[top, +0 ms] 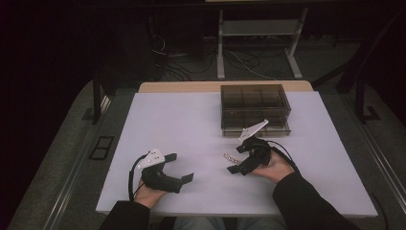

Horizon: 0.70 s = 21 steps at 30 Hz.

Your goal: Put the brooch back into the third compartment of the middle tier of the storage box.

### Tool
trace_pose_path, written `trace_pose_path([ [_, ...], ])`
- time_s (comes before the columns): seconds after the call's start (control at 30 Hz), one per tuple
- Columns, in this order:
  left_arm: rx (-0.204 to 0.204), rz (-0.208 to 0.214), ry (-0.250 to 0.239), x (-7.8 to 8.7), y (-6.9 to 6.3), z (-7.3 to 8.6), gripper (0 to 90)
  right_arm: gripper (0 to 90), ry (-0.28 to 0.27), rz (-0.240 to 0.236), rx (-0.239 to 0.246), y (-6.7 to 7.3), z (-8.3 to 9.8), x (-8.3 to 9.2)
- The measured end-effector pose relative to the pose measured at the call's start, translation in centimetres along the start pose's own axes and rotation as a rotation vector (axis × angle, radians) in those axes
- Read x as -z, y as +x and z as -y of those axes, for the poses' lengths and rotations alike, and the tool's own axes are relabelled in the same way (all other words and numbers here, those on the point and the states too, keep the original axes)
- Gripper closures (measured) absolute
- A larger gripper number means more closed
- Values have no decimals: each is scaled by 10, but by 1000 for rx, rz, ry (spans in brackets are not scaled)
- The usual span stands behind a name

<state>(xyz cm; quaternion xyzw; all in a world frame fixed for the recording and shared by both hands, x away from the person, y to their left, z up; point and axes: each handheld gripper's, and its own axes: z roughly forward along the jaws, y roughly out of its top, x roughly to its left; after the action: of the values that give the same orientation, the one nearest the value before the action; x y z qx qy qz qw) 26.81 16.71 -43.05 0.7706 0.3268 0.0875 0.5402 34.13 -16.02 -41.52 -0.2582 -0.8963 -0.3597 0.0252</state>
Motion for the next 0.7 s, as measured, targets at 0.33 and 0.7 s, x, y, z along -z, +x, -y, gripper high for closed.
trace_pose_path([
  [0.33, -1, 1, 0, 0, 0, 0, 0, 184, 26, 3, 6, -8, 1, -10],
  [0.7, -2, 2, 1, 0, 0, 0, 0, 467, 42, 13, 24, -13, 1, -15],
])
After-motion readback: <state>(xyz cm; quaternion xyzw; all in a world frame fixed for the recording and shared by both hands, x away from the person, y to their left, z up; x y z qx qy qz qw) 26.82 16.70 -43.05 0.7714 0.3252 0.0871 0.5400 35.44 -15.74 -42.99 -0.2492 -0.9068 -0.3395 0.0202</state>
